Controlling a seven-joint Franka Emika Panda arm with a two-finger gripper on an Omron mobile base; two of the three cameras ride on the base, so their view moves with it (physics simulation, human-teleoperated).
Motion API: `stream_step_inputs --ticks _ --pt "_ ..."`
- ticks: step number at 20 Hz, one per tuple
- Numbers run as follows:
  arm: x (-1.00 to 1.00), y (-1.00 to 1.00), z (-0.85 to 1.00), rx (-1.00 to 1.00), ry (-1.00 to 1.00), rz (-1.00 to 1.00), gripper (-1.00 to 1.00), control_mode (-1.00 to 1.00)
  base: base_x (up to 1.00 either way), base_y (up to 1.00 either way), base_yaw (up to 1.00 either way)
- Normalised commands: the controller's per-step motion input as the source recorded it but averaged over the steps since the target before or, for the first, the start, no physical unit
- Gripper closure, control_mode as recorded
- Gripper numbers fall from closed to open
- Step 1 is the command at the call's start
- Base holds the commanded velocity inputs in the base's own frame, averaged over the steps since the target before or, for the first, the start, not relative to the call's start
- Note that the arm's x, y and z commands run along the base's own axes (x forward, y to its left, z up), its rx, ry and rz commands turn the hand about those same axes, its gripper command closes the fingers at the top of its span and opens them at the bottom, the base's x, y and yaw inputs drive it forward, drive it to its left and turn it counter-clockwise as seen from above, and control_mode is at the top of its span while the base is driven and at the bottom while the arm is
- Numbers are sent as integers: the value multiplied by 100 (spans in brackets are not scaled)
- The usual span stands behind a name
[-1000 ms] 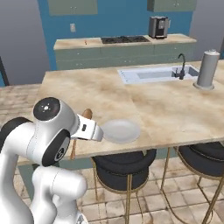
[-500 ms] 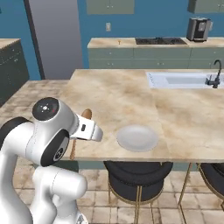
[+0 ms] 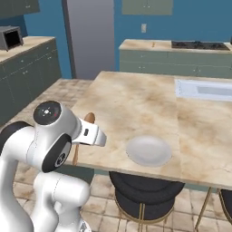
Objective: Take the fork and place it on the left side of the plate. Then take the spoon and place it on the right side of the plate. Make sure they're directly next to the plate.
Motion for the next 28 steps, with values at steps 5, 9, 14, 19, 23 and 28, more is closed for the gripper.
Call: stream_step_inputs --ticks 5,9,14,19,23,28 --pt "0 0 0 0 0 0 100 100 0 -44 27" --pt "0 0 0 0 0 0 100 100 0 -40 18" --pt "0 -38 0 0 0 5 100 -100 0 -17 6" --pt "0 -81 -5 0 0 2 100 -100 0 0 0" --pt "8 -80 -12 0 3 0 100 -100 0 0 0" --pt "33 -70 -24 0 10 0 100 -100 0 0 0"
